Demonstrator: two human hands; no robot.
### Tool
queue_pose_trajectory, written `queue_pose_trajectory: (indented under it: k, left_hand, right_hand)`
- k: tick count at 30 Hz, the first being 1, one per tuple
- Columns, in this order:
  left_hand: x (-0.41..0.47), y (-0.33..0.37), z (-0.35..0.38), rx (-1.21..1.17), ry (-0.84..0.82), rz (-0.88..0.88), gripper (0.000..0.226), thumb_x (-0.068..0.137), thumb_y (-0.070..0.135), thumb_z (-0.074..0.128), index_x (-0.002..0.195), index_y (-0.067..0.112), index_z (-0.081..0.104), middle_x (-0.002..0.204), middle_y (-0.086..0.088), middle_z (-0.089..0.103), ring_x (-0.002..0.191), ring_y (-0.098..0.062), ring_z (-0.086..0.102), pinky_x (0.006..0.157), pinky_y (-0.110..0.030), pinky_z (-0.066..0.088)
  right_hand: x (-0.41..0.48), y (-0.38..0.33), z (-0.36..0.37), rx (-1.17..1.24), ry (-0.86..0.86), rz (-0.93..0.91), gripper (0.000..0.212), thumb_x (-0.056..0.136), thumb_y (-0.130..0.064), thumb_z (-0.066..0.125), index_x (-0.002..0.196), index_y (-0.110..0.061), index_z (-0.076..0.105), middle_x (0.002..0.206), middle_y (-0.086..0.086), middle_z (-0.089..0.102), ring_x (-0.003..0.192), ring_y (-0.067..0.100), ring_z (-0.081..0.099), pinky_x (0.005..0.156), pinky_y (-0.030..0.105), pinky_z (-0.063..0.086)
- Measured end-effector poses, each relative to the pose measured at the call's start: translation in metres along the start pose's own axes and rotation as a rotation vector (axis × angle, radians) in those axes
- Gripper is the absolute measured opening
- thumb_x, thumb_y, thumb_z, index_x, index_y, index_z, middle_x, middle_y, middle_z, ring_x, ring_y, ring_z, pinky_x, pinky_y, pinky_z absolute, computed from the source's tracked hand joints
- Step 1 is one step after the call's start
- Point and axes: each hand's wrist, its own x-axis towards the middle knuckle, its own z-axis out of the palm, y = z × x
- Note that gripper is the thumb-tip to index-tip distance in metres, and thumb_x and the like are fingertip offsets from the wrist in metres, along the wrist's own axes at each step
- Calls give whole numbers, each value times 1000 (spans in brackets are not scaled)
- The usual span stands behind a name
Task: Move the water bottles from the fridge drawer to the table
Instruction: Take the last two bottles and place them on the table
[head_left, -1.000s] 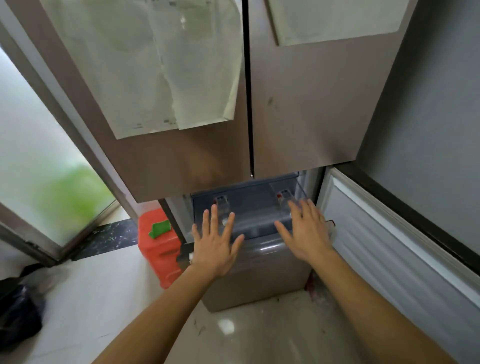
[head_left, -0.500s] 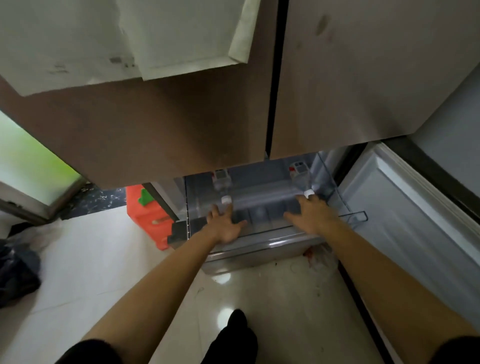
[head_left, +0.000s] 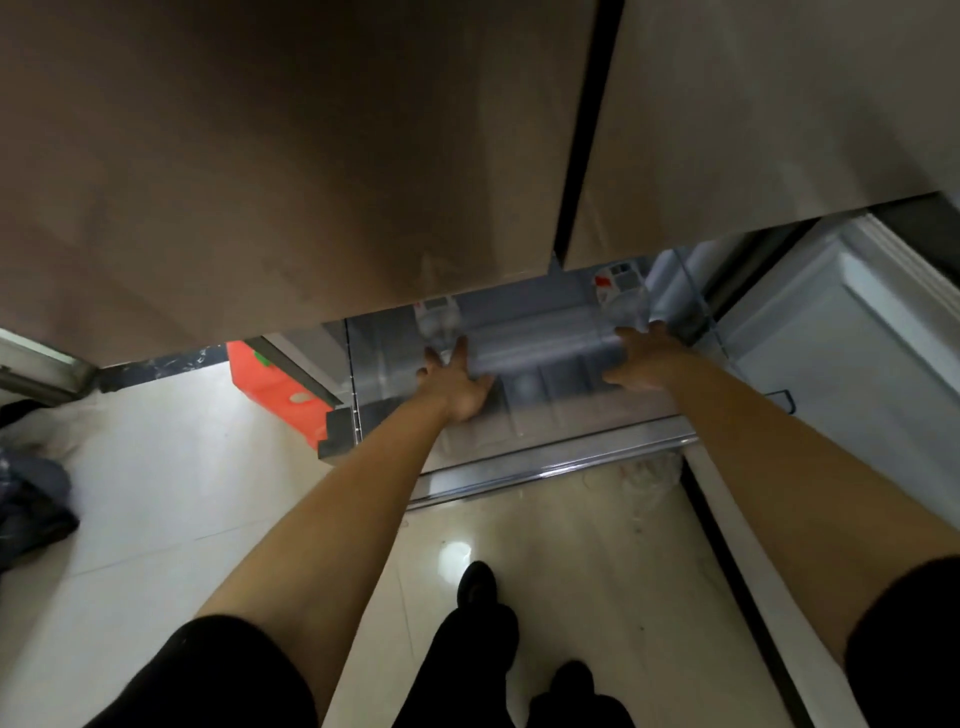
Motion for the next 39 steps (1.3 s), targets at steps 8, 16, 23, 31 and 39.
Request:
queue_pose_trajectory:
  k: [8, 16, 23, 31, 39]
  left_hand:
    - [-1, -2, -3, 158, 36, 96, 55, 97, 42, 46, 149, 26, 34, 149, -22, 40, 134, -39, 41, 108, -38, 38]
    - [-43, 1, -1, 224, -38, 135, 41, 95, 31, 54, 135, 25, 55, 139, -11, 53, 123, -31, 53, 96, -32, 42]
    - [-83, 5, -6, 243, 341, 141, 41, 87, 30, 64, 123, 23, 45, 122, -18, 53, 112, -37, 50, 82, -41, 48]
    - [-127, 20, -31, 11, 731, 255, 35, 87, 38, 68, 114, 22, 53, 98, -9, 68, 94, -33, 62, 65, -34, 39]
    - [-126, 20, -20, -155, 718, 193, 43, 83, 36, 70, 117, 17, 52, 104, -13, 64, 98, -34, 58, 70, -36, 46]
  right_hand:
    - [7, 1, -9, 50, -174, -29, 93, 76, -39, 83, 153, -24, 33, 150, 9, 42, 131, 32, 49, 107, 35, 41]
    - [-21, -13, 0, -141, -210, -83, 57, 85, -40, 74, 135, -22, 55, 132, 8, 55, 117, 30, 55, 104, 39, 45]
    - [-72, -20, -8, -223, 251, -318, 36, 85, -37, 72, 116, -32, 55, 117, 7, 56, 107, 29, 59, 80, 32, 44]
    - [-114, -15, -55, -69, 599, -330, 28, 100, -40, 44, 122, -22, 46, 102, 13, 70, 90, 36, 66, 67, 36, 42]
    - [-119, -10, -40, 385, 468, -186, 54, 89, -57, 60, 126, -20, 46, 117, 16, 65, 102, 38, 62, 83, 46, 55]
